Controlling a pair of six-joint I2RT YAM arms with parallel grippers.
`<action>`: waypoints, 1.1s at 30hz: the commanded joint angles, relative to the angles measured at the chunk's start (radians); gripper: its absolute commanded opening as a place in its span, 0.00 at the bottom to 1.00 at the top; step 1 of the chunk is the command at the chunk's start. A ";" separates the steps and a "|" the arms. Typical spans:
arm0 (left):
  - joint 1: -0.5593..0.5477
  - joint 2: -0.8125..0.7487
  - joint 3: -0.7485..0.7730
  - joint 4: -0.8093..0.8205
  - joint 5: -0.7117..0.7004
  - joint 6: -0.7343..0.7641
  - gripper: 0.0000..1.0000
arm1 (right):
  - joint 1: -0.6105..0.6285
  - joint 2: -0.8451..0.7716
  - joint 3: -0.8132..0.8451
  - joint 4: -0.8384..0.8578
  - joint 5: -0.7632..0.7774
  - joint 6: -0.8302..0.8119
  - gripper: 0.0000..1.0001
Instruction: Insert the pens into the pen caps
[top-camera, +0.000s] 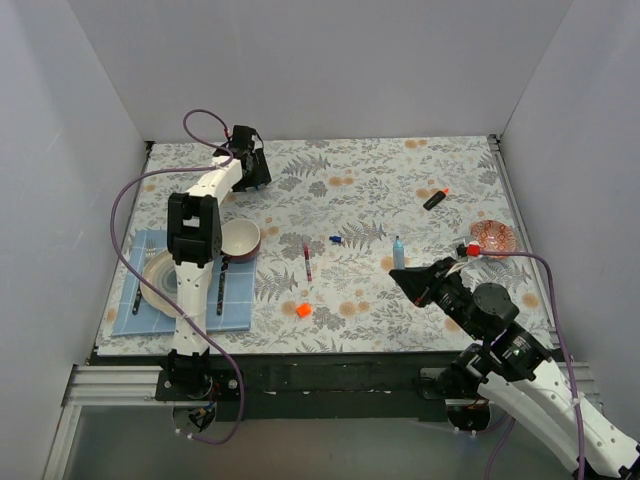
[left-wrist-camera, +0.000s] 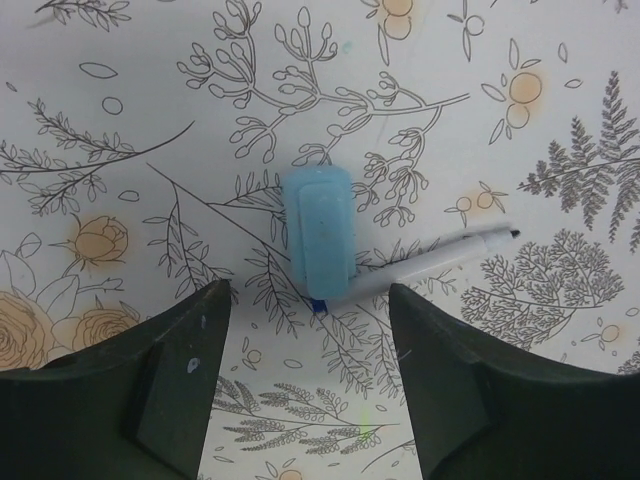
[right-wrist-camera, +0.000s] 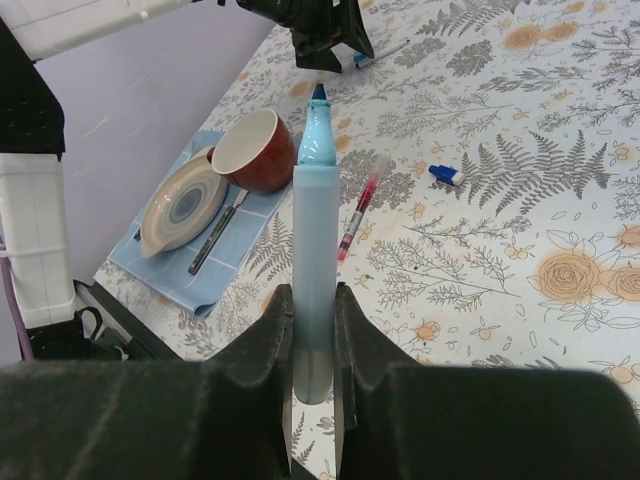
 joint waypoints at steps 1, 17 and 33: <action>0.001 0.021 0.060 0.022 -0.023 0.038 0.63 | -0.002 -0.040 0.046 0.003 0.034 -0.026 0.01; 0.000 0.021 0.038 0.056 0.020 0.055 0.57 | -0.002 -0.040 0.044 0.006 0.048 -0.042 0.01; 0.000 -0.028 0.045 0.065 -0.063 -0.035 0.66 | -0.002 -0.008 0.063 0.015 0.043 -0.063 0.01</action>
